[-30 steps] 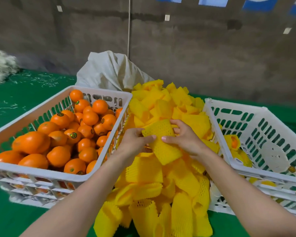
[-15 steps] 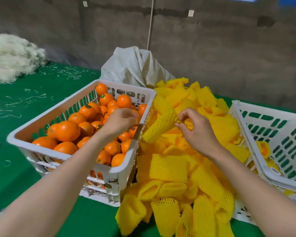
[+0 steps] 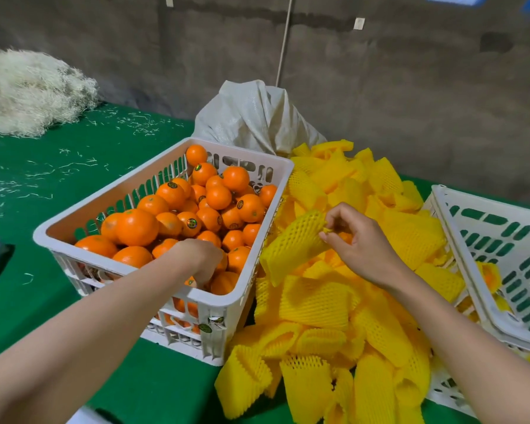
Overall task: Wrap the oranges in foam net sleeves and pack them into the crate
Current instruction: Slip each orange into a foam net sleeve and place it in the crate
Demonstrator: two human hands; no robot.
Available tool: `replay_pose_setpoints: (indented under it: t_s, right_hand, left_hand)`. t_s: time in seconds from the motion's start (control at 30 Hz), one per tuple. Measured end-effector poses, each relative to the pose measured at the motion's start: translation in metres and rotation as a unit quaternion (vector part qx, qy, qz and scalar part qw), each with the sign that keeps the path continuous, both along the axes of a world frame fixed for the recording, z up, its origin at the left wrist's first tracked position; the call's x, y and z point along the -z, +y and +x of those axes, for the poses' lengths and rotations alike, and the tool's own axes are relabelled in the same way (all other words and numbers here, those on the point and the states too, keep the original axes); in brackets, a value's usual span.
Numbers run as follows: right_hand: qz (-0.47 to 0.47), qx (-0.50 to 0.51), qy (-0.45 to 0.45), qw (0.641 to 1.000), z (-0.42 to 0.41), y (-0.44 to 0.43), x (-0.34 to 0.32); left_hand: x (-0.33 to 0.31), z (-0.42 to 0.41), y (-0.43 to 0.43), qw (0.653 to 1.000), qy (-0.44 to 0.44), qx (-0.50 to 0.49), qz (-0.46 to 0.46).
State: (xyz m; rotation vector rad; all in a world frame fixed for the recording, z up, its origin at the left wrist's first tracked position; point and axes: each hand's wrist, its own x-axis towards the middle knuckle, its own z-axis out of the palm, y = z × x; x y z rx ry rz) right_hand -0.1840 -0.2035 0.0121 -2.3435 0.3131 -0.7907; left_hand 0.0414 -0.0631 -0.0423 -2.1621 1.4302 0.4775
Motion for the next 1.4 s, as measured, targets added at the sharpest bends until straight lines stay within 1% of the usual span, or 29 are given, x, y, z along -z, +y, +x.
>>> replay_pose_setpoints:
  t_s: [0.1, 0.17, 0.2, 0.23, 0.27, 0.3, 0.33, 0.37, 0.4, 0.43, 0.47, 0.5, 0.57, 0.67, 0.77, 0.87, 0.93, 1.03, 1.07, 1.13, 1.17, 1.2, 1.27, 1.3, 1.33, 1.37, 1.4]
  right_hand:
    - [0.059, -0.022, 0.013, 0.998, -0.004, -0.002, -0.001]
    - [0.087, -0.024, 0.015, 0.996, -0.007, -0.003, -0.003]
    - [0.104, -0.021, 0.014, 0.994, -0.007, -0.004, -0.004]
    - [0.128, -0.014, 0.01, 0.992, -0.007, -0.005, -0.004]
    - [0.158, -0.005, 0.005, 0.987, -0.007, -0.006, -0.005]
    - [0.19, 0.006, 0.0, 0.982, -0.006, -0.006, -0.005]
    - [0.218, 0.015, -0.004, 0.976, -0.005, -0.006, -0.006]
    - [0.239, 0.022, -0.005, 0.971, -0.004, -0.005, -0.007]
    - [0.254, 0.026, -0.004, 0.967, -0.003, -0.003, -0.008]
    - [0.265, 0.026, -0.004, 0.964, -0.003, 0.001, -0.008]
    - [0.277, 0.023, -0.007, 0.961, -0.002, 0.004, -0.01]
    - [0.291, 0.016, -0.012, 0.956, -0.003, 0.008, -0.012]
    - [0.319, -0.002, -0.016, 0.948, -0.005, 0.012, -0.016]
    - [0.34, -0.019, -0.006, 0.94, -0.012, 0.015, -0.022]
    - [0.374, -0.028, -0.004, 0.927, -0.018, 0.015, -0.02]
    - [0.382, 0.01, -0.024, 0.924, -0.022, 0.013, -0.011]
    - [0.349, 0.071, -0.067, 0.932, -0.024, 0.013, -0.005]
    - [0.271, 0.163, -0.141, 0.938, -0.03, 0.015, 0.006]
    - [0.243, 0.186, -0.152, 0.94, -0.032, 0.016, 0.009]
    - [0.204, 0.223, -0.167, 0.938, -0.034, 0.019, 0.016]
    - [0.194, 0.235, -0.175, 0.936, -0.036, 0.02, 0.018]
    - [0.186, 0.243, -0.181, 0.935, -0.036, 0.021, 0.019]
    - [0.176, 0.253, -0.186, 0.933, -0.038, 0.024, 0.021]
    - [0.175, 0.256, -0.185, 0.933, -0.038, 0.026, 0.022]
    - [0.177, 0.257, -0.182, 0.933, -0.038, 0.027, 0.024]
    - [0.178, 0.257, -0.177, 0.933, -0.038, 0.029, 0.025]
    - [0.18, 0.255, -0.173, 0.934, -0.037, 0.031, 0.027]
  left_hand:
    - [-0.005, 0.012, 0.004, 0.997, 0.042, -0.03, -0.061]
    - [-0.014, 0.024, 0.01, 0.986, 0.081, -0.067, -0.132]
    - [-0.02, 0.03, 0.014, 0.971, 0.121, -0.091, -0.184]
    - [-0.028, 0.034, 0.018, 0.943, 0.186, -0.119, -0.25]
    - [-0.037, 0.036, 0.021, 0.894, 0.275, -0.151, -0.32]
    - [-0.046, 0.034, 0.024, 0.825, 0.376, -0.178, -0.383]
    - [-0.054, 0.028, 0.026, 0.747, 0.471, -0.195, -0.428]
    - [-0.061, 0.019, 0.026, 0.673, 0.55, -0.201, -0.452]
    - [-0.067, 0.009, 0.024, 0.611, 0.611, -0.198, -0.462]
    - [-0.07, -0.003, 0.021, 0.56, 0.657, -0.194, -0.466]
    - [-0.072, -0.015, 0.016, 0.52, 0.69, -0.19, -0.465]
    - [-0.073, -0.028, 0.01, 0.492, 0.712, -0.192, -0.463]
    - [-0.073, -0.052, -0.003, 0.456, 0.732, -0.219, -0.456]
    - [-0.068, -0.087, -0.024, 0.414, 0.739, -0.266, -0.461]
    - [-0.059, -0.119, -0.041, 0.383, 0.728, -0.302, -0.483]
    - [-0.052, -0.14, -0.05, 0.352, 0.722, -0.325, -0.499]
    - [-0.047, -0.149, -0.054, 0.33, 0.726, -0.337, -0.501]
    - [-0.041, -0.159, -0.057, 0.315, 0.737, -0.336, -0.494]
    - [-0.039, -0.161, -0.057, 0.302, 0.748, -0.335, -0.487]
    - [-0.038, -0.165, -0.057, 0.261, 0.781, -0.324, -0.466]
    - [-0.037, -0.168, -0.057, 0.253, 0.792, -0.312, -0.46]
    - [-0.036, -0.17, -0.056, 0.266, 0.793, -0.296, -0.462]
    - [-0.031, -0.172, -0.056, 0.336, 0.765, -0.259, -0.484]
    - [-0.028, -0.173, -0.056, 0.364, 0.75, -0.245, -0.495]
    - [-0.028, -0.173, -0.055, 0.379, 0.74, -0.24, -0.5]
    - [-0.026, -0.171, -0.056, 0.381, 0.737, -0.247, -0.501]
    - [-0.028, -0.171, -0.055, 0.364, 0.747, -0.261, -0.491]
